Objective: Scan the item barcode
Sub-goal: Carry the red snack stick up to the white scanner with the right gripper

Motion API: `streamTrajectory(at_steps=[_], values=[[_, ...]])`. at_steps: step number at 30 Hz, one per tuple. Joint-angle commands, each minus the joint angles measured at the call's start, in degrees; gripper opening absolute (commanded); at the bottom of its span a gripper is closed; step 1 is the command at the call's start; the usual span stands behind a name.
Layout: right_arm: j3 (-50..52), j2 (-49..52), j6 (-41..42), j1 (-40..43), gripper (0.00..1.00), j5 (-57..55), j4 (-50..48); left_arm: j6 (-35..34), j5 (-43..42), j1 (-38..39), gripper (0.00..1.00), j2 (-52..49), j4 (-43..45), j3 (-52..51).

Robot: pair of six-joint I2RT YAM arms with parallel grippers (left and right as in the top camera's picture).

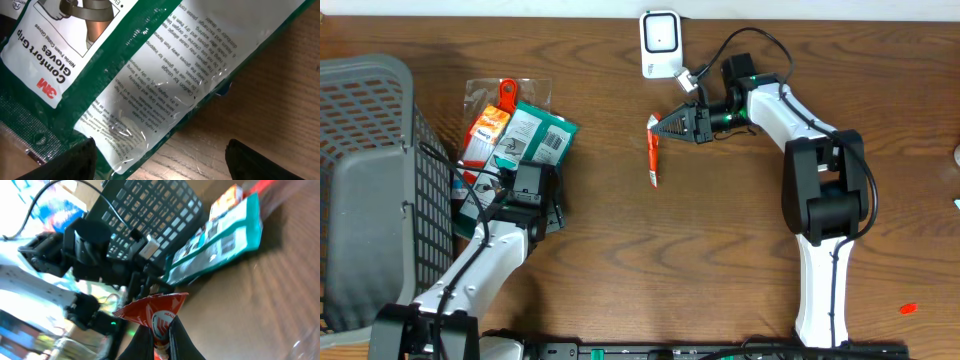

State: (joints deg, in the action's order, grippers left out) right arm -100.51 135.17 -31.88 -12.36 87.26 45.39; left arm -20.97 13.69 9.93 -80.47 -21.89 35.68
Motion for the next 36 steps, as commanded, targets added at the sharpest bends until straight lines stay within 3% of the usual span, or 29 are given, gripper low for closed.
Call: streamTrajectory(at_steps=[1, 5, 10, 12, 18, 21, 24, 36], values=[[0.1, 0.2, -3.5, -0.2, 0.01, 2.2, -4.4, -0.6, 0.9, -0.3, 0.83, -0.5, 0.4, -0.7], [0.1, 0.2, 3.8, -0.2, 0.01, 2.2, -15.7, -0.6, 0.9, -0.3, 0.83, -0.5, 0.4, -0.7], [0.1, 0.2, 30.8, -0.3, 0.01, 2.1, -43.7, -0.6, 0.9, -0.3, 0.83, -0.5, 0.7, -0.7], [0.1, 0.2, 45.6, -0.4, 0.01, 2.1, -59.1, -0.6, 0.9, -0.3, 0.83, -0.5, 0.9, -0.7], [0.0, 0.2, 108.6, -0.1, 0.01, -4.7, -117.0, -0.6, 0.9, -0.3, 0.83, -0.5, 1.0, -0.7], [0.0, 0.2, 128.5, 0.7, 0.01, -10.2, -136.0, -0.6, 0.9, -0.3, 0.83, -0.5, 1.2, -0.7], [0.0, 0.1, 137.3, 1.2, 0.01, -13.9, -135.6, -0.6, 0.9, -0.3, 0.83, -0.5, 1.2, -0.7], [0.0, 0.2, 138.2, 1.7, 0.01, -15.1, -135.5, -0.6, 0.9, -0.3, 0.83, -0.5, 1.6, -0.7]])
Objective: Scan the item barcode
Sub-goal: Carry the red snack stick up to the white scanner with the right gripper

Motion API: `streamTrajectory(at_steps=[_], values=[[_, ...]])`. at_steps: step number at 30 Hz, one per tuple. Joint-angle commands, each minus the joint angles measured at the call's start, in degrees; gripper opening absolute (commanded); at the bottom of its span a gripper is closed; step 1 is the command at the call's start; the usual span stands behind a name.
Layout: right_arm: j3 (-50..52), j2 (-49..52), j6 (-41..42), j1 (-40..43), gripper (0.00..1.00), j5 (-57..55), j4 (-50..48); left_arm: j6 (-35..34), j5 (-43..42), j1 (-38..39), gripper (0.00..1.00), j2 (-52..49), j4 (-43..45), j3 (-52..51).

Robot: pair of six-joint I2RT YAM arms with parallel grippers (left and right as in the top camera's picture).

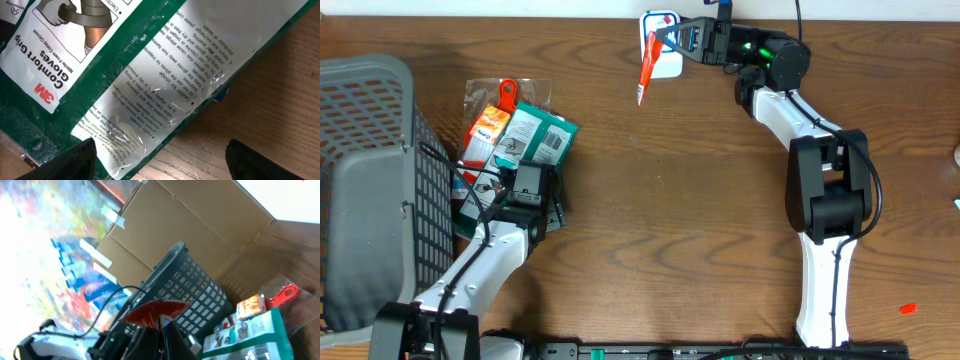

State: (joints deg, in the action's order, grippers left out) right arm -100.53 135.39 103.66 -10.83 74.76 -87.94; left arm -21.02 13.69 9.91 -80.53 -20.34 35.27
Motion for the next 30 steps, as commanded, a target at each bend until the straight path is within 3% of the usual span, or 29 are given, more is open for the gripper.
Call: streamTrajectory(at_steps=[1, 8, 11, 16, 20, 25, 30], values=[[0.0, -0.1, 3.3, 0.3, 0.01, -2.7, -1.8, -0.5, 0.9, -0.2, 0.83, -0.5, 0.1, -0.3], [0.0, -0.1, 12.8, 0.4, 0.01, -3.6, -1.6, -0.5, 0.9, -0.2, 0.83, -0.5, 0.1, -0.3], [0.0, -0.1, 12.1, 0.5, 0.01, -3.4, -1.6, -0.5, 0.9, -0.2, 0.83, -0.5, 0.1, -0.3], [0.0, -0.1, -2.2, 0.2, 0.01, 4.8, 6.5, -0.5, 0.9, -0.2, 0.83, -0.5, 0.1, -0.3], [0.0, -0.1, -16.0, -0.3, 0.01, 12.2, 26.7, -0.5, 0.9, -0.2, 0.83, -0.5, 0.1, -0.3], [0.0, -0.1, -34.6, -0.3, 0.01, 13.5, 50.7, -0.5, 0.9, -0.2, 0.83, -0.5, 0.1, -0.3], [0.0, -0.1, -42.9, -0.3, 0.02, 10.8, 61.1, -0.5, 0.3, -0.2, 0.83, -0.5, 0.1, -0.3]])
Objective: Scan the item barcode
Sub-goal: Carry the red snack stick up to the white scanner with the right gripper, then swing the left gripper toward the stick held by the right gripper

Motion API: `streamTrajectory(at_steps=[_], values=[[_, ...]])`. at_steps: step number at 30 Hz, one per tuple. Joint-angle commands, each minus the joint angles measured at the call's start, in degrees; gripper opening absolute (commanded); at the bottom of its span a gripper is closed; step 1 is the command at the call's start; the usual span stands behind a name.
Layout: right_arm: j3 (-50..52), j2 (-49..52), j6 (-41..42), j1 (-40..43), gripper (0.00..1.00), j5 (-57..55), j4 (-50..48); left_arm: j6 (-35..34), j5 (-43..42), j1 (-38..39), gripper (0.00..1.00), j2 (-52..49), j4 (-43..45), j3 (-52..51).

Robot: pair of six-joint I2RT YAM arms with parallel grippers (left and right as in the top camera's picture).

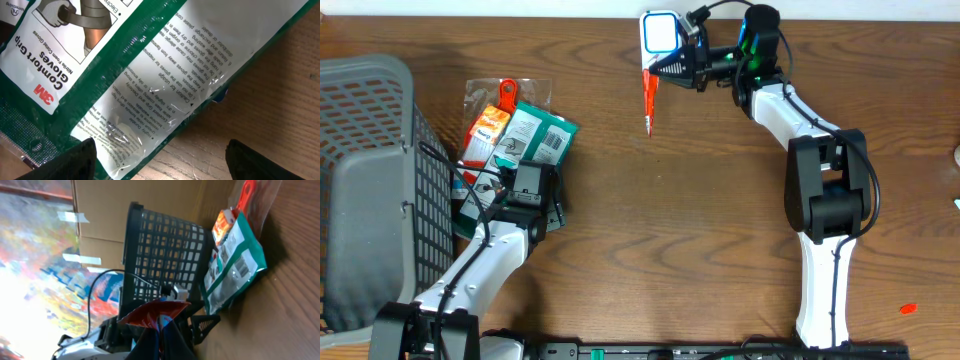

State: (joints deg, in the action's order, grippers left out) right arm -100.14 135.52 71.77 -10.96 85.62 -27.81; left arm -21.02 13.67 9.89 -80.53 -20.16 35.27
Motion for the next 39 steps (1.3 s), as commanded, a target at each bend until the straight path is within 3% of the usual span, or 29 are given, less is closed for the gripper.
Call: streamTrajectory(at_steps=[1, 10, 15, 20, 29, 33, 39], values=[[-0.3, -0.2, -11.6, -0.2, 0.02, -0.5, 1.0, -0.5, 0.3, -0.2, 0.83, -0.5, -0.1, -0.3], [-0.3, -0.2, -28.6, -0.7, 0.01, 3.0, -0.1, -0.5, 0.3, -0.2, 0.83, -0.5, -0.1, -0.3], [-0.3, -0.2, -24.7, -1.5, 0.01, 3.8, -5.1, -0.5, 0.3, -0.2, 0.83, -0.5, -0.1, -0.3], [-0.3, -0.2, -13.3, -2.4, 0.01, 3.7, -18.2, -0.5, 0.3, -0.2, 0.83, -0.5, -0.1, -0.3], [-1.2, -0.2, 28.8, -2.3, 0.01, 2.0, -48.4, -0.5, 0.3, -0.2, 0.83, -0.5, -0.1, -0.3], [-4.0, -0.2, 44.6, -1.6, 0.01, 0.9, -56.4, -0.5, 0.3, -0.2, 0.83, -0.5, -0.1, -0.3], [-8.4, -2.9, 45.7, -1.4, 0.01, 0.3, -54.9, -0.5, 0.3, -0.2, 0.83, -0.5, 0.1, -0.3]])
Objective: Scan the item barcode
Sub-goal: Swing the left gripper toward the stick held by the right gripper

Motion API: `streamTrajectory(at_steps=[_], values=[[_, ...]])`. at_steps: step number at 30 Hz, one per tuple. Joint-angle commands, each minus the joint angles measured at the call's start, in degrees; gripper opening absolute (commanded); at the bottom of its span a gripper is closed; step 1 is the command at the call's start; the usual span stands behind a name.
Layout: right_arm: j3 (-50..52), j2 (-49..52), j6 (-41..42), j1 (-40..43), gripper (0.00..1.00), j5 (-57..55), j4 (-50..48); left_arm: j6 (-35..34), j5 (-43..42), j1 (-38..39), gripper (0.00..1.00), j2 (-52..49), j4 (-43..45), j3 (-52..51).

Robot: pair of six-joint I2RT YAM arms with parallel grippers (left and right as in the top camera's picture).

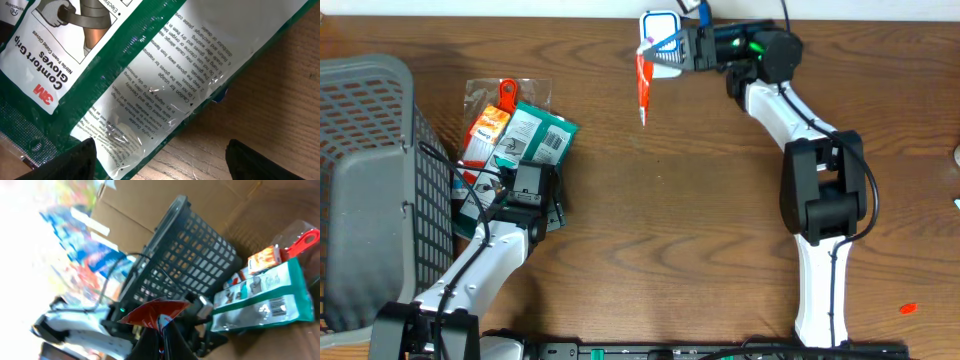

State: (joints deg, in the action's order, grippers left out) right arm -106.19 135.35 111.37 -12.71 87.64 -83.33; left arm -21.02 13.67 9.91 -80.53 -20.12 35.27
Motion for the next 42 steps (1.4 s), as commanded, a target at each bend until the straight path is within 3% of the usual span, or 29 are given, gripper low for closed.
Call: streamTrajectory(at_steps=[1, 8, 12, 15, 18, 27, 38, 42], values=[[-2.9, -3.2, 6.1, 0.3, 0.01, -1.8, 0.7, -0.5, 0.3, -0.2, 0.83, -0.5, 0.1, -0.3], [-4.0, -7.7, 6.1, 0.3, 0.01, -1.8, 6.2, -0.5, -2.9, -0.2, 0.83, -0.5, 0.7, -0.3], [-4.0, -10.2, 6.0, 0.7, 0.01, -1.2, 4.3, 4.1, -13.6, -0.2, 0.83, -0.1, 5.9, -0.2], [-4.0, -10.6, 6.0, 1.2, 0.01, -0.7, 2.3, 3.9, -27.3, -0.3, 0.83, 0.5, 14.5, 0.0], [-3.6, -10.3, 5.5, 1.4, 0.01, 0.5, 3.5, 0.7, -39.7, -0.3, 0.83, 0.5, 26.8, 0.0], [-2.8, -7.0, 3.8, 1.9, 0.01, 1.6, 5.0, -14.1, -55.5, -4.7, 0.83, 0.4, 50.5, 0.0], [-0.5, 3.9, 3.8, 0.4, 0.01, 1.6, 4.9, -26.4, -68.8, -10.5, 0.83, 0.4, 65.8, 0.0], [-0.4, 6.3, 4.8, -0.8, 0.01, 1.6, 4.9, -27.8, -72.0, -10.4, 0.83, 0.0, 65.8, -0.1]])
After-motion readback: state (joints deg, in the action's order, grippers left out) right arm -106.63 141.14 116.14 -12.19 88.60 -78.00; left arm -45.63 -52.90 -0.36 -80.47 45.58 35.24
